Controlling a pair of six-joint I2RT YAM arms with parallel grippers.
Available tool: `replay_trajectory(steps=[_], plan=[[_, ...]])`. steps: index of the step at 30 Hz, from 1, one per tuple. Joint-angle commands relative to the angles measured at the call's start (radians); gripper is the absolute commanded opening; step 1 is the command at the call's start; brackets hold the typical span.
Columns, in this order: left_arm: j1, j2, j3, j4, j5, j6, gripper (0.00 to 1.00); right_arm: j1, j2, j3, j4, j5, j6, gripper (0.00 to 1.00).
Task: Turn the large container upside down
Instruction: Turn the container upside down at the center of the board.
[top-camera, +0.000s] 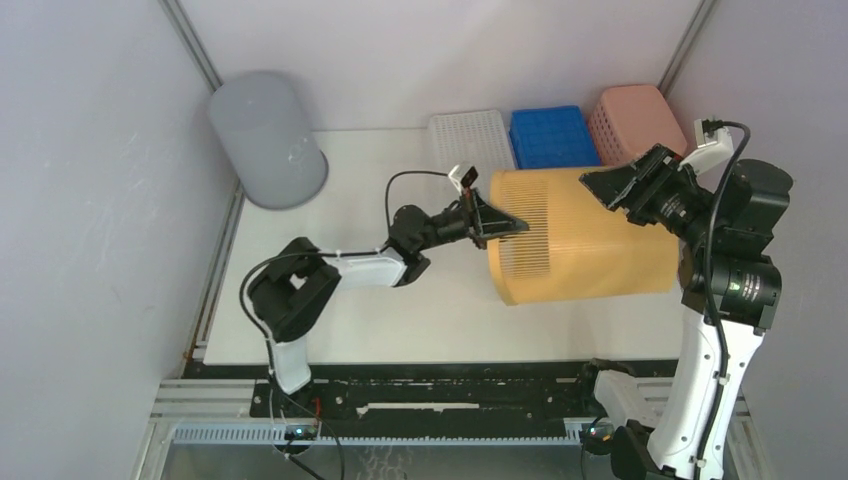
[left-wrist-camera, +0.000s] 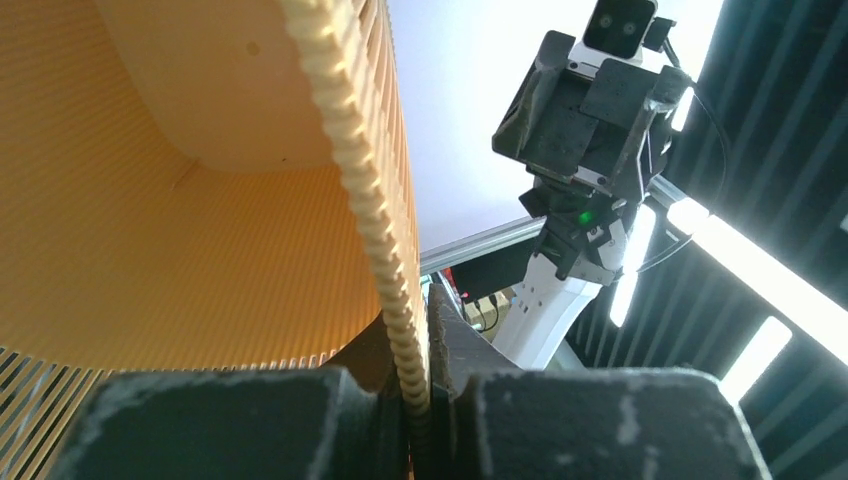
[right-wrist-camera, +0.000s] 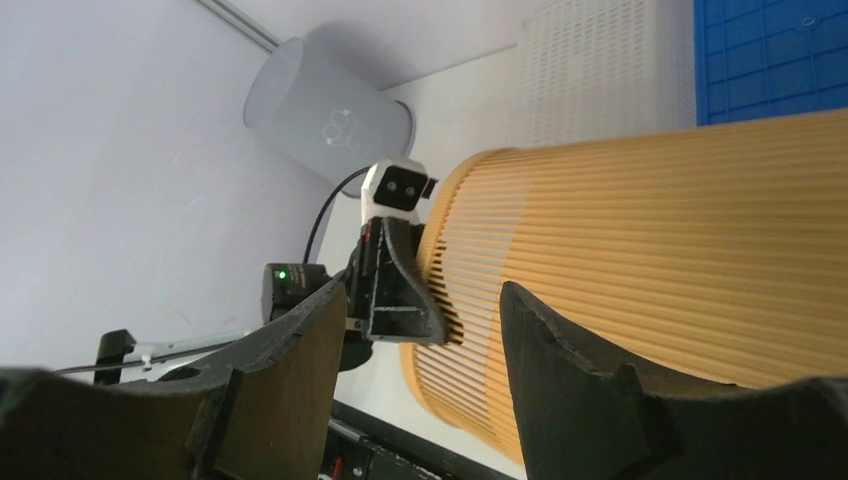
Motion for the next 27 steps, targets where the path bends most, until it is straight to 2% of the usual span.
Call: replay_trajectory(steps=[1,8,18,27], plan=[[-0.046,0.092,0.252,0.255,-0.056,-0.027,0.00,-0.001,0.018,0.087,-0.104,0.027,-0.067,0.66],[-0.129,0.404,0.671,0.286,-0.138,-0.099,0.00,0.022,0.025,0.107,-0.148,0.057,-0.067,0.66],[-0.217,0.677,0.965,0.293,-0.247,-0.082,0.00,0.081,0.024,0.103,-0.204,0.138,-0.091,0.66],[-0.235,1.008,1.371,0.295,-0.316,-0.154,0.00,0.110,0.013,0.115,-0.245,0.190,-0.111,0.66]])
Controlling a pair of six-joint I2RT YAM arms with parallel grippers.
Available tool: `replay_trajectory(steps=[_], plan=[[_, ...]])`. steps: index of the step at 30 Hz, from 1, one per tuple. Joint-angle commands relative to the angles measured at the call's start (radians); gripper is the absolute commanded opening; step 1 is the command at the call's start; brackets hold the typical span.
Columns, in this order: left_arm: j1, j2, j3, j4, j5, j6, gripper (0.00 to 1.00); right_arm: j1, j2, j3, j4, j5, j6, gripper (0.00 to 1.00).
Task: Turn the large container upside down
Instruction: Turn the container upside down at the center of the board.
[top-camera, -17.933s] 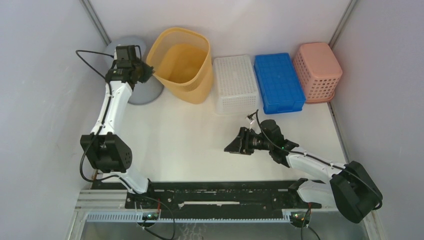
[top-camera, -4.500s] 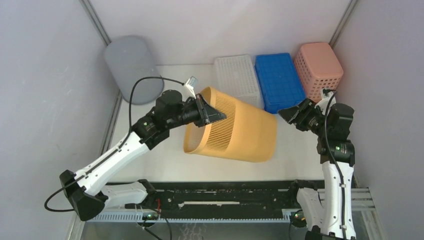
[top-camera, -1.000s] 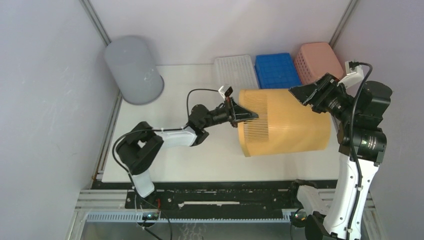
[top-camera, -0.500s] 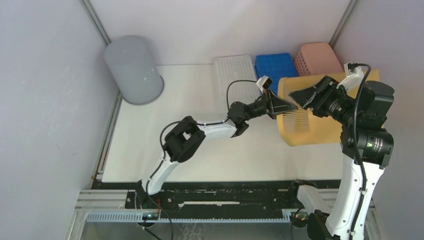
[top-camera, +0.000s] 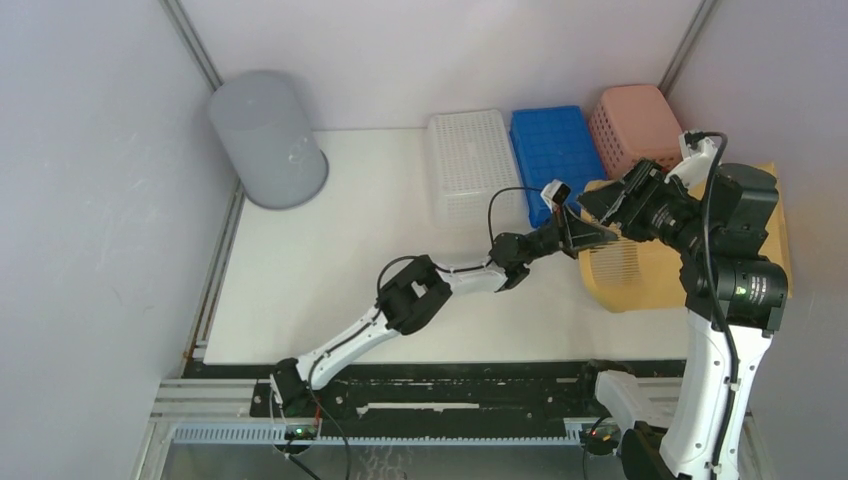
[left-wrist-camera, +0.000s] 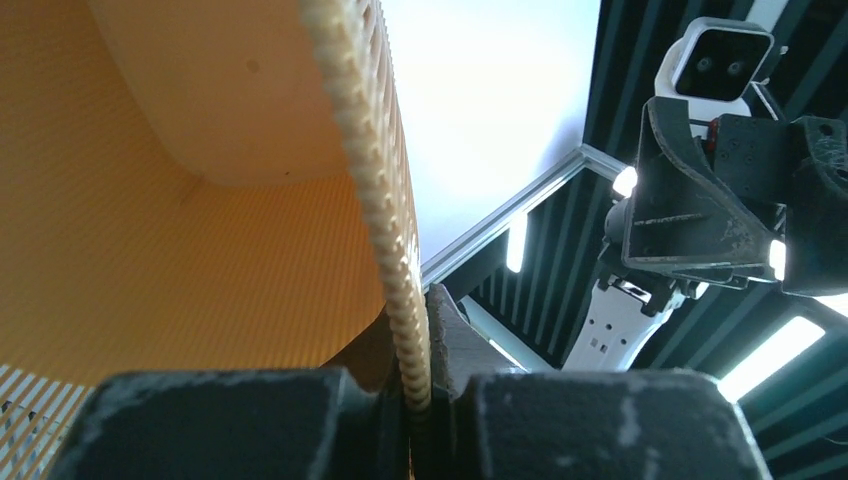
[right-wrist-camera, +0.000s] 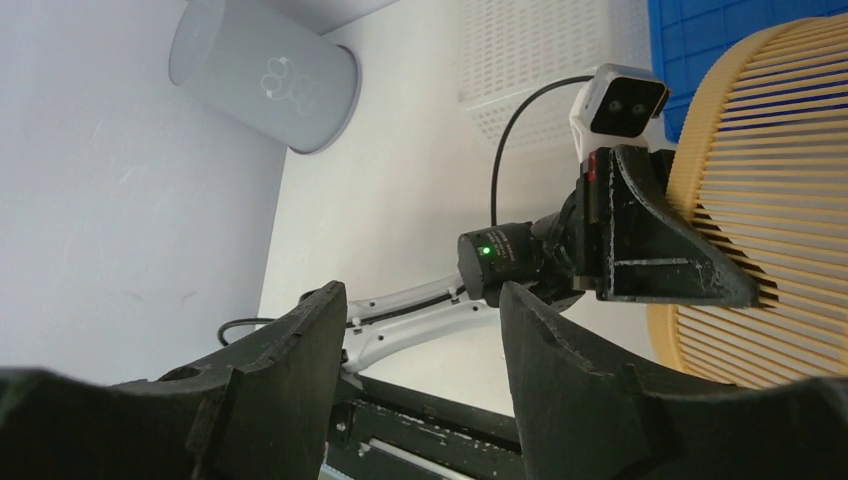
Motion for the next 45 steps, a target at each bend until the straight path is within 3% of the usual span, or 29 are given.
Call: replay_trajectory(steps=[1,8,11,14,16,28,34,39,45], plan=[[-0.006,0.081,0.229,0.127,-0.118,-0.037,0.01,0.012,-0.016,0.023,-0.010,0.041,-0.031,0.66],[-0.013,0.132,0.168,0.128,-0.117,-0.073,0.04,0.016,-0.035,-0.030,0.013,0.037,-0.026,0.66],[-0.017,0.064,-0.013,0.128,-0.118,-0.055,0.19,0.016,-0.047,-0.060,0.025,0.032,-0.025,0.66],[-0.013,-0.085,-0.310,0.127,-0.125,0.035,0.42,0.016,-0.056,-0.084,0.037,0.026,-0.023,0.66],[-0.004,-0.177,-0.480,0.126,-0.136,0.090,0.50,0.016,-0.063,-0.106,0.051,0.020,-0.019,0.66],[0.044,-0.321,-0.846,0.123,-0.140,0.169,0.62,0.010,-0.085,-0.227,0.120,0.003,-0.017,0.66],[0.097,-0.449,-1.100,0.121,-0.123,0.238,0.63,0.011,-0.090,-0.290,0.175,-0.026,0.000,0.66],[0.129,-0.503,-1.226,0.109,-0.103,0.263,0.75,0.017,-0.091,-0.319,0.196,-0.031,0.001,0.66],[0.144,-0.539,-1.343,0.093,-0.100,0.294,0.76,0.020,-0.100,-0.343,0.210,-0.049,-0.002,0.66]])
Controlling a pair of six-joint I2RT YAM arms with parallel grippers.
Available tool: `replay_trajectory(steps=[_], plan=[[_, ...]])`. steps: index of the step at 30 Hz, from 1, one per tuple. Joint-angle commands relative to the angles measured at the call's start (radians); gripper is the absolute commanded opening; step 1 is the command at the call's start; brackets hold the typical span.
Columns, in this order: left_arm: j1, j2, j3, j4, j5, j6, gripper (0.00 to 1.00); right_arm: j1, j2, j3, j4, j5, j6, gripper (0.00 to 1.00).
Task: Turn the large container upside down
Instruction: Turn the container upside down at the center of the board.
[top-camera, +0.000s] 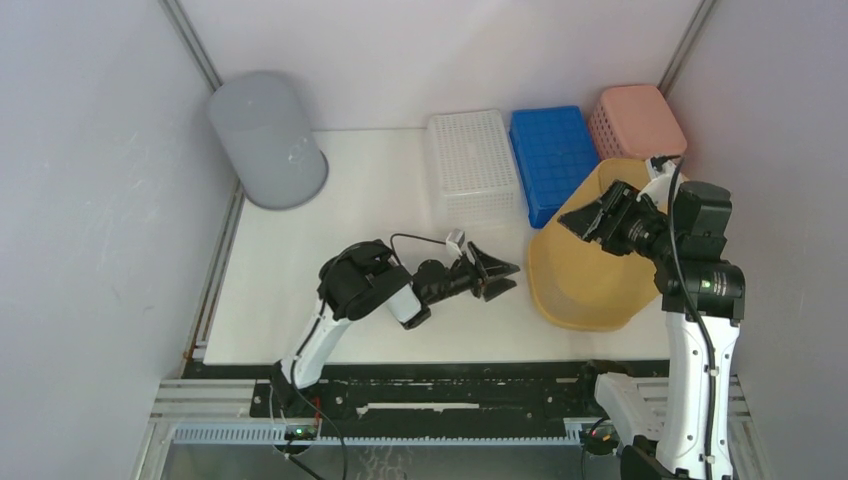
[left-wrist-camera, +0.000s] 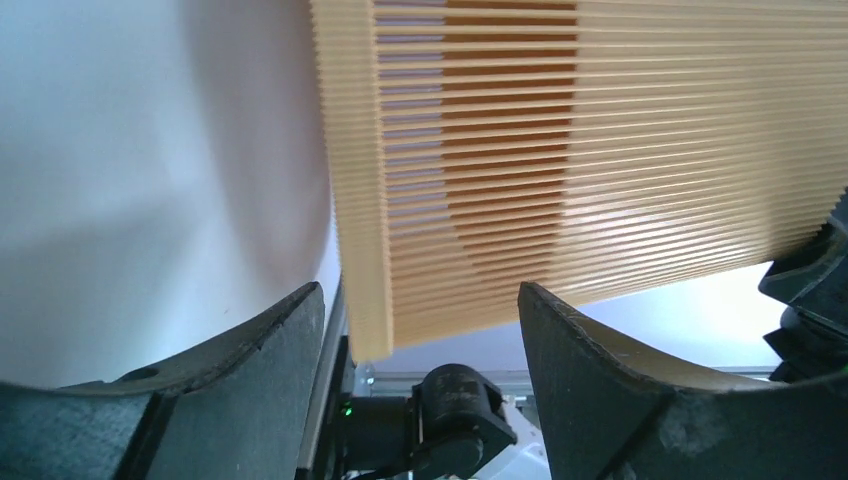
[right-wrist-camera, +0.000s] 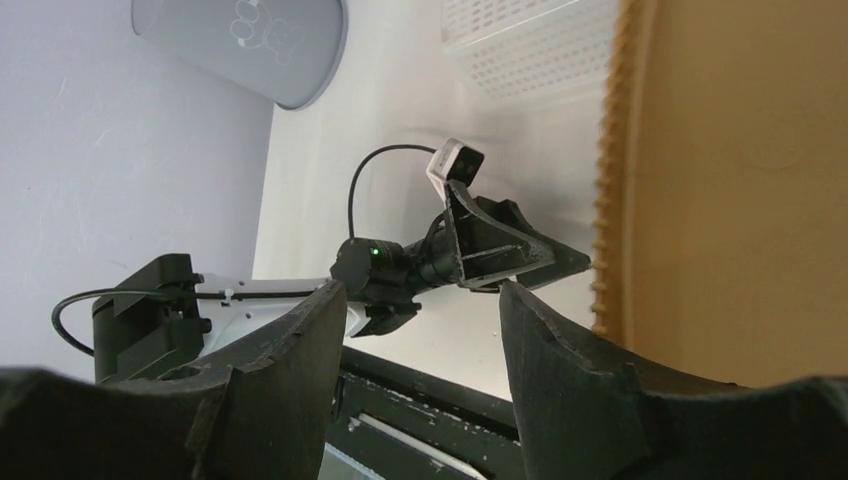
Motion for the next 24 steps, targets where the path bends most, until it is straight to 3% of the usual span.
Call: replay_trajectory(steps=[1,8,14,18,21,24], plan=[[0.007,-0.080,-0.083,0.009,0.020,0.067,0.76,0.005,-0.012,-0.015,0.056,-0.021,0.004,0.66],[0.031,-0.179,-0.210,-0.117,0.003,0.141,0.75,0.014,-0.011,-0.013,0.152,-0.164,0.048,0.67],[0.049,-0.328,-0.319,-0.211,0.022,0.183,0.73,-0.003,-0.005,0.039,0.099,-0.060,0.006,0.68],[0.047,-0.527,-0.334,-0.482,0.024,0.315,0.73,-0.011,-0.007,0.086,0.042,0.127,-0.047,0.67],[0.042,-0.714,-0.280,-0.886,-0.015,0.499,0.74,-0.011,0.006,0.099,0.012,0.177,-0.077,0.67],[0.042,-0.810,-0.240,-1.061,-0.023,0.559,0.74,-0.009,0.012,0.081,-0.002,0.178,-0.094,0.65]])
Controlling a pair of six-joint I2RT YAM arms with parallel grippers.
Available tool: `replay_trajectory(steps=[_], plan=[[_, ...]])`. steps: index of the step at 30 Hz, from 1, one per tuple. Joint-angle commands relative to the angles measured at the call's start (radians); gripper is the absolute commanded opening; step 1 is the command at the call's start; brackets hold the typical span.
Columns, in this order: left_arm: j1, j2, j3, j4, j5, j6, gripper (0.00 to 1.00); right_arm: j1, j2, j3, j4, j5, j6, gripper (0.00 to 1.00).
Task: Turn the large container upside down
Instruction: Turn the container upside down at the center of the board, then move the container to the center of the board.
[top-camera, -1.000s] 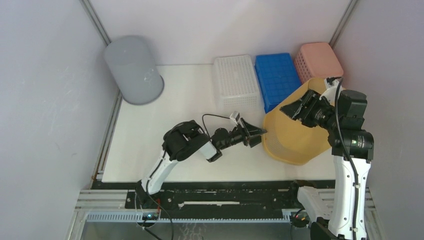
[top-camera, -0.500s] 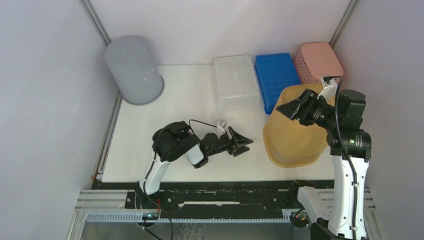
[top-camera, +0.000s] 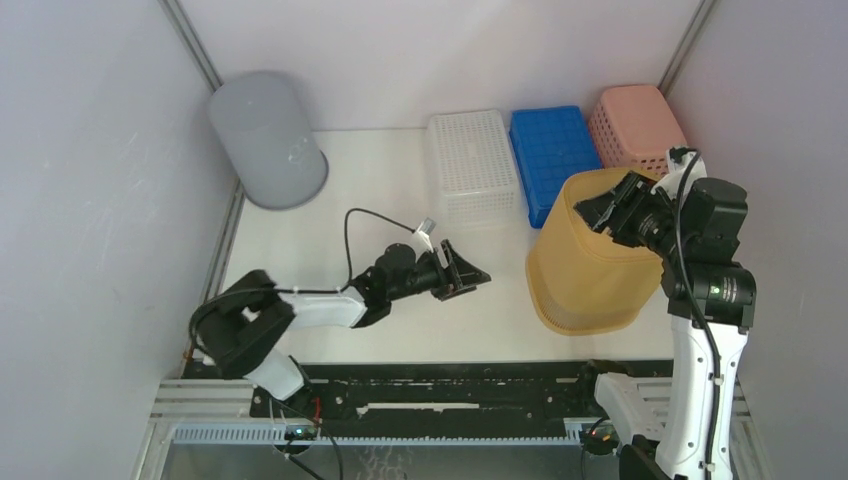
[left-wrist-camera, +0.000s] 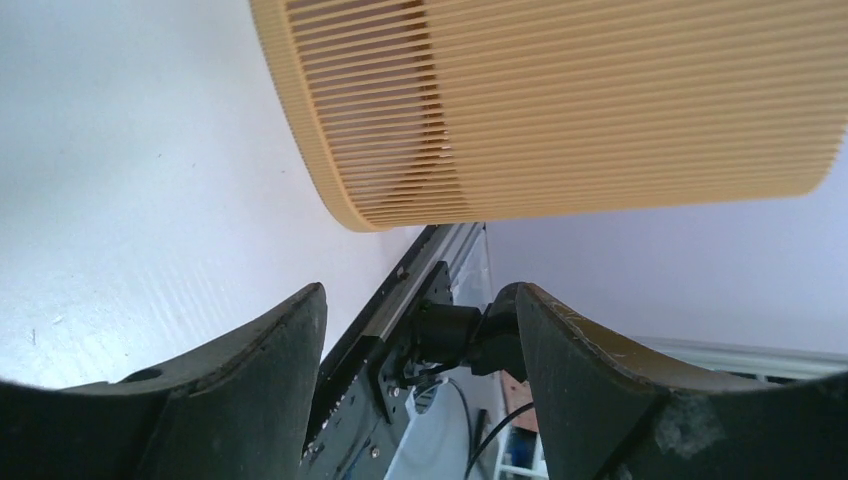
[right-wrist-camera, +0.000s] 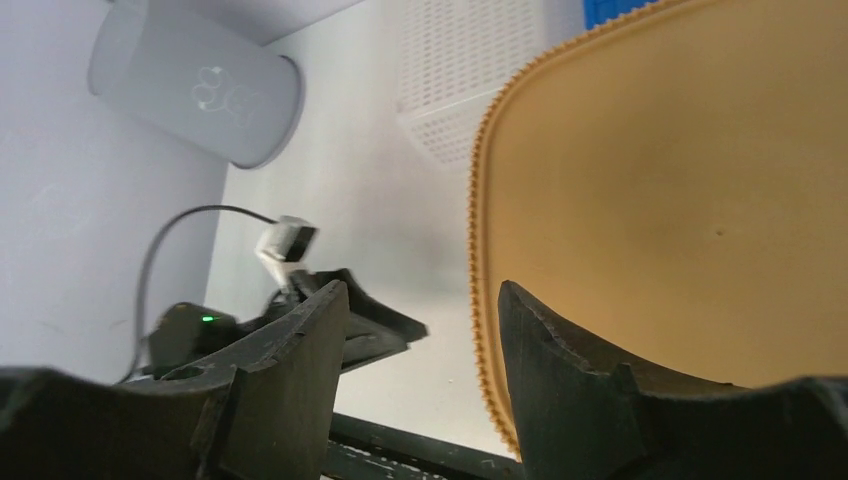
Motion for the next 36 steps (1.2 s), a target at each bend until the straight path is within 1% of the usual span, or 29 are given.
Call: replay_trajectory(steps=[1,5,8,11,16,21,24,30,36], plan=[[-0.002,-0.157,0.074,-0.397,-0.018,0.201,0.74,-0.001,0.007,0.004,-0.026,0.065,-0.061,0.64],[-0.003,-0.238,0.098,-0.498,-0.021,0.227,0.74,0.012,0.027,-0.017,-0.027,0.051,-0.075,0.62],[-0.003,-0.313,0.107,-0.580,-0.047,0.268,0.74,0.031,0.061,-0.034,-0.009,0.053,-0.083,0.62],[-0.004,-0.389,0.114,-0.655,-0.087,0.308,0.74,0.054,0.108,-0.051,0.037,0.059,-0.076,0.60],[0.005,-0.478,0.120,-0.746,-0.107,0.350,0.75,0.105,0.181,-0.051,0.120,0.088,-0.048,0.60],[0.022,-0.532,0.094,-0.774,-0.103,0.351,0.75,0.165,0.240,-0.048,0.146,0.087,-0.039,0.59],[0.034,-0.562,0.087,-0.793,-0.106,0.356,0.75,0.201,0.254,-0.049,0.147,0.058,-0.032,0.59],[0.063,-0.611,0.084,-0.843,-0.108,0.373,0.75,0.282,0.250,-0.066,0.188,-0.016,0.008,0.59],[0.089,-0.661,0.077,-0.886,-0.113,0.387,0.75,0.399,0.254,-0.067,0.236,-0.016,0.054,0.60]])
